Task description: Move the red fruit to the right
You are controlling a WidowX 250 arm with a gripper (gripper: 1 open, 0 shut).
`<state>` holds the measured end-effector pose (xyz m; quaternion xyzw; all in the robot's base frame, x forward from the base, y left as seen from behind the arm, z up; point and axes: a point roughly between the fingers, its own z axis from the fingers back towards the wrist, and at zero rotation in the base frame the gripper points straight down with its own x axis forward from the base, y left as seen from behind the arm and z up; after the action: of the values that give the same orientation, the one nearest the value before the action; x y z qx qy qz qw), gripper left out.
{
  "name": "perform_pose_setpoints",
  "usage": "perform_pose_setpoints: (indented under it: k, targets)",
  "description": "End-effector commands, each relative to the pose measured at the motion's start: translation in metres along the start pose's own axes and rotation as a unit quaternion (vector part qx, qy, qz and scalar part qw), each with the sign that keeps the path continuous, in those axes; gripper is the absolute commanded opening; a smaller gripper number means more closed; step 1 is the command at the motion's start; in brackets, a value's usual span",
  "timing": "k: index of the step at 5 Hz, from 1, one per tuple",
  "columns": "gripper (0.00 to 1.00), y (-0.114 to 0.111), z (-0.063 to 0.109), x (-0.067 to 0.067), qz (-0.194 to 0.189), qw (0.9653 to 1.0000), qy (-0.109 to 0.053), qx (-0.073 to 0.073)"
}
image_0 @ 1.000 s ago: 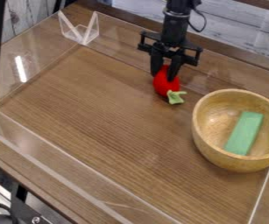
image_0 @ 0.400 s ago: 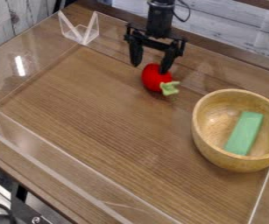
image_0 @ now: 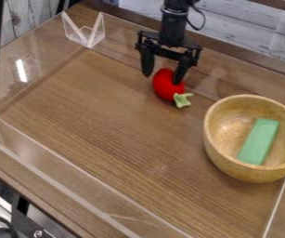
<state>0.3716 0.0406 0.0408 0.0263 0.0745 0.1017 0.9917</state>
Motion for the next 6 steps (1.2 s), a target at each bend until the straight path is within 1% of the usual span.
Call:
perform_pose_setpoints:
  k: [1, 2, 3, 4, 5, 6]
  targets:
    - [0.0, 0.0, 0.01, -0.003, 0.013, 0.9998, -0.017, -0.003]
    - [0.0, -0.001, 0.019, -0.004, 0.019, 0.9995, -0.024, -0.005]
    - [1.0, 0.002, 0.017, -0.003, 0.03, 0.9993, -0.023, -0.004]
    - [0.0, 0.002, 0.02, -0.002, 0.047, 0.9985, -0.026, -0.008]
    - [0.0, 0.008, 0.035, -0.002, 0.043, 0.9981, -0.041, -0.016]
    - [0.0, 0.013, 0.059, -0.005, 0.035, 0.9969, -0.065, -0.027]
